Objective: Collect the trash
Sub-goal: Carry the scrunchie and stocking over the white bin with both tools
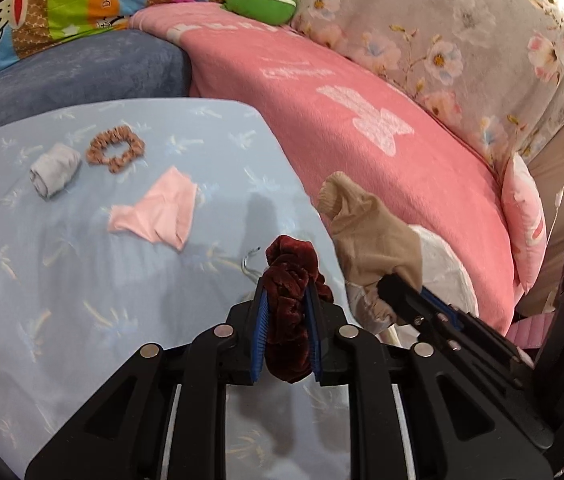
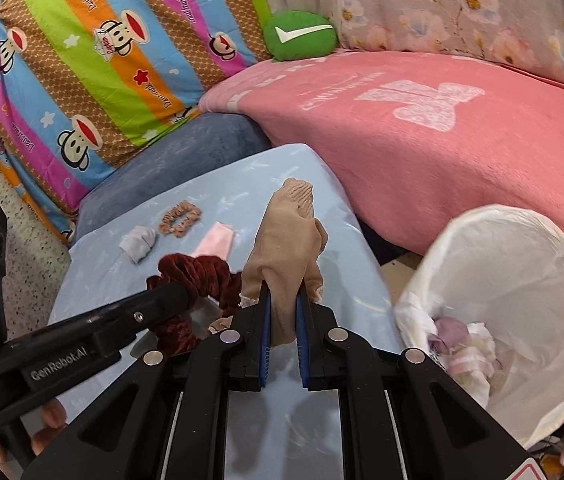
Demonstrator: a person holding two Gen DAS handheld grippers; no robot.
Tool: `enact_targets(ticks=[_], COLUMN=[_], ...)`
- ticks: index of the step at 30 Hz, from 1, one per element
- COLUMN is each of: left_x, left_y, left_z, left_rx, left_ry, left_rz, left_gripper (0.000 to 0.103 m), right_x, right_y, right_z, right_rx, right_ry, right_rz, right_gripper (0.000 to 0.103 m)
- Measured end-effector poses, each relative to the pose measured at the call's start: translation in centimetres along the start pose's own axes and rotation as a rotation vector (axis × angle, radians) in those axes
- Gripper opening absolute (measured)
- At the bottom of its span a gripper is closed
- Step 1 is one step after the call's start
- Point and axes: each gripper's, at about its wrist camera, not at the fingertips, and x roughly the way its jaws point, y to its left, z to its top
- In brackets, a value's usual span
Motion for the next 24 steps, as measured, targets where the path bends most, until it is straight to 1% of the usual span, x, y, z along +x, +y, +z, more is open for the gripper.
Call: enact_targets(ticks=[2, 4, 6, 7, 8, 10, 15, 19, 21, 24], left_x=[0.4, 0.8, 1.0, 1.0, 0.9, 0.3, -1.4, -2.1, -1.5, 0.5], left_y=[-0.4, -0.8, -0.9, -0.8, -0.7, -0.5, -0.1, -0.1, -0.1, -0.1], left_z=[-0.7, -1.4, -1.8, -1.9, -2.0, -2.1, -2.8, -4.0, -4.3, -4.4], left_rx=[0.020, 0.040, 0.045, 0.040, 0.032, 0.018, -0.001, -0.006, -0.014, -0.021], left_ry=[0.012, 0.019, 0.027, 0.028, 0.023, -0.003, -0.034, -0.025, -0.010, 0.026], left_rz=[0.008, 0.043, 0.052, 0.054, 0.060, 0.071, 0.082, 0.067, 0.073, 0.089], left_gripper=[0.022, 0.028, 0.030, 0.036, 0.047, 0.054, 0.053, 0.053, 0.053, 0.053], right_x=[-0.2, -0.4, -0.6, -0.7, -0.8, -1.0, -1.7, -2.3, -2.4, -2.5], right_y=[-0.6, -1.1, -1.5, -1.7, -1.9, -2.2, -2.6, -2.9, -3.0, -3.0], right_z=[-0.5, -0.9, -1.3, -1.4, -1.5, -1.7, -1.9, -2.2, -2.3, -2.4], right_rx=[0.007, 0.011, 0.014, 0.015, 0.017, 0.018, 0.008, 0.007, 0.007, 0.009], right_ry=[0.003, 0.005, 0.007, 0.006, 0.006, 0.004, -0.003, -0.009, -0.008, -0.005], right_rz=[-0.007, -0.015, -0.019, -0.020, -0.021, -0.024, -0.036, -0.031, -0.032, -0.030], right_gripper=[0.010, 0.010, 0.010, 0.010, 0.010, 0.010, 0.010, 0.010, 0.010, 0.010])
